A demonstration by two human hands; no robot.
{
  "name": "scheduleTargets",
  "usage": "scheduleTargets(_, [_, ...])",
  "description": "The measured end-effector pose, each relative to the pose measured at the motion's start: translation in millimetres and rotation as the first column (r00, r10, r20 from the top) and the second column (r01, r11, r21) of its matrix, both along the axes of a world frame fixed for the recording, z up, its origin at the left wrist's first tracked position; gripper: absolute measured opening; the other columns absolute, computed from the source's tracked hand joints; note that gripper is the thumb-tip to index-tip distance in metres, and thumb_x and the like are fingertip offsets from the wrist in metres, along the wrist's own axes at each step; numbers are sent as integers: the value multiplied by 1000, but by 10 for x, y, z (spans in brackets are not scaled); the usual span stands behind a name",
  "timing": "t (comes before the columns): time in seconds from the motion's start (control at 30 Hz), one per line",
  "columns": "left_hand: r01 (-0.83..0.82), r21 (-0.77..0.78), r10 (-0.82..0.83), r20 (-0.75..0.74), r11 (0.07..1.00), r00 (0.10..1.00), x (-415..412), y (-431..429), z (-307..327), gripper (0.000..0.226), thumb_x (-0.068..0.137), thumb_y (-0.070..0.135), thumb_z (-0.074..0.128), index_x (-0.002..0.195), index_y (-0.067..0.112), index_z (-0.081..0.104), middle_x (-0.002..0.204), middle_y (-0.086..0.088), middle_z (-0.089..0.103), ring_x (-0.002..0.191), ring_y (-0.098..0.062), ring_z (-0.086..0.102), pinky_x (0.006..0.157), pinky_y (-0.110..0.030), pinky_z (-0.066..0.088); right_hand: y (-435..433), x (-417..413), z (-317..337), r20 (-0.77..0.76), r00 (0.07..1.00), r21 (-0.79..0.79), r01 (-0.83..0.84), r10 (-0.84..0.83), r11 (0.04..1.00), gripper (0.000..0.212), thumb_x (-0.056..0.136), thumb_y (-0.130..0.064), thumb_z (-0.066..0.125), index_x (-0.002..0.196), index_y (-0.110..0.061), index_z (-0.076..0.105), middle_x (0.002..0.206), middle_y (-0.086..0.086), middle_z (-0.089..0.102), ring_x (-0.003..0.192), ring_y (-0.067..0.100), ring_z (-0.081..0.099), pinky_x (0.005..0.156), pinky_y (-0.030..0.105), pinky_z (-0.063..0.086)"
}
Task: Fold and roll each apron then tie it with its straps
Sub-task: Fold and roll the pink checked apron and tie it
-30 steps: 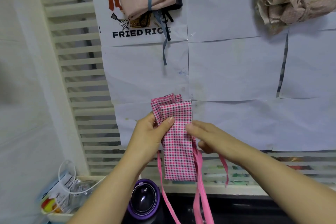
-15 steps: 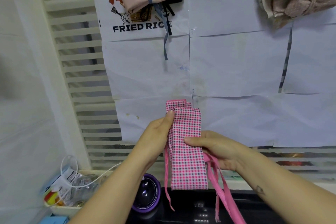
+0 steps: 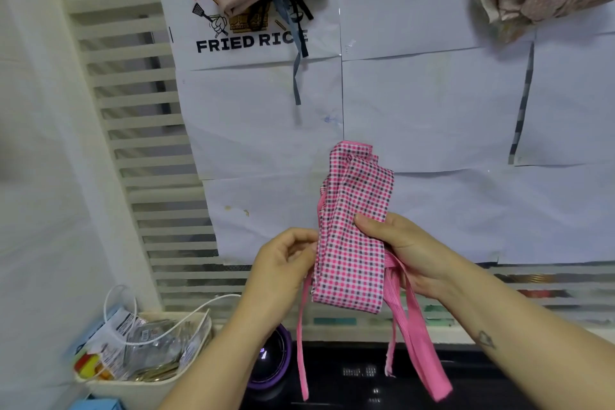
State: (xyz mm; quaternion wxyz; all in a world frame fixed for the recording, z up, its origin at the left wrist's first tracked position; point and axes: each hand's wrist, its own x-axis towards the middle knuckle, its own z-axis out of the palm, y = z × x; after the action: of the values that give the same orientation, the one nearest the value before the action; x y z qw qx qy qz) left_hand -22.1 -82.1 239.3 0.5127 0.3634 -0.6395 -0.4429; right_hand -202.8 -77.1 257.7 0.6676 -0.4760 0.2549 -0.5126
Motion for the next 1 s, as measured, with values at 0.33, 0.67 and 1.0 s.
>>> scheduleTargets(0.33, [-54, -80, 57, 36, 995, 998, 160, -28, 97, 24, 90, -1, 58, 95, 21, 68, 78, 4, 74, 82, -4, 69, 79, -14, 50, 66, -78, 117, -281, 930, -266, 163, -239, 950, 30, 76, -16, 64, 104, -6, 63, 99, 9, 73, 90, 24, 70, 76, 28, 56])
scheduleTargets(0.67, [-29, -285, 89, 198, 958, 976, 124, 83, 155, 29, 93, 11, 56, 117, 25, 62, 110, 15, 67, 102, 6, 60, 86, -9, 46, 36, -117, 147, -263, 946, -293, 107, -188, 950, 66, 55, -43, 88, 106, -7, 66, 108, 13, 71, 99, 29, 68, 81, 30, 55])
scheduleTargets(1.0, [3, -291, 13, 51, 957, 999, -168, 227, 135, 22, 91, 22, 62, 110, 32, 60, 105, 17, 70, 98, -2, 66, 84, -19, 52, 141, 23, 224, -287, 924, -361, 139, -252, 922, 35, 77, -16, 64, 110, -4, 62, 104, 11, 72, 96, 27, 70, 79, 28, 56])
